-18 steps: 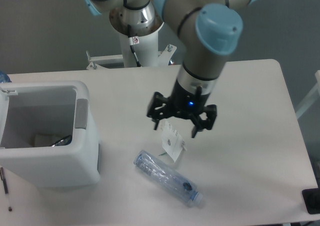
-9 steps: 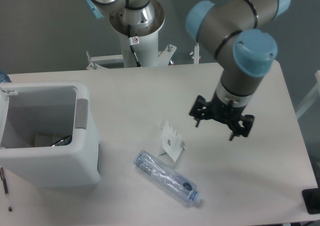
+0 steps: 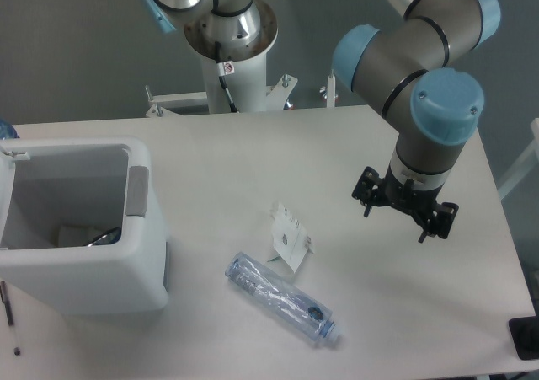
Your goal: Open the trash can
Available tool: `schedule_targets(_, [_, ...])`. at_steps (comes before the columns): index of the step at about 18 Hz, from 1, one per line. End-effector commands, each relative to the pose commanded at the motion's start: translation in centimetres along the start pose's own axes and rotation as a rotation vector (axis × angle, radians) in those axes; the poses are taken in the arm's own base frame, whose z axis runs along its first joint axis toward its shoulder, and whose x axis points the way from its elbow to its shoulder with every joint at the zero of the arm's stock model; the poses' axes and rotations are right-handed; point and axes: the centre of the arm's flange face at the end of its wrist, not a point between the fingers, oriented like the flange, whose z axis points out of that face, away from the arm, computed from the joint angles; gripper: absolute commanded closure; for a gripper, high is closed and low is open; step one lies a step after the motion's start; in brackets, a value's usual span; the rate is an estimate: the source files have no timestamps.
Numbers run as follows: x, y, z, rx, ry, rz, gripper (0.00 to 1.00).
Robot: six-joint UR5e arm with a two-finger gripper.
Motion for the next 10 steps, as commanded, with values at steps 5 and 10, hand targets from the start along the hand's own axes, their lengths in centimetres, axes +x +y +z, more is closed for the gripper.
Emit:
schedule_targets(5, [0.1,0.32,0.15,-0.026,-0.004,0.069,0.0])
schedule_targets(10, [0.5,0.39,0.84,-0.038,-0.002,0.069,0.0])
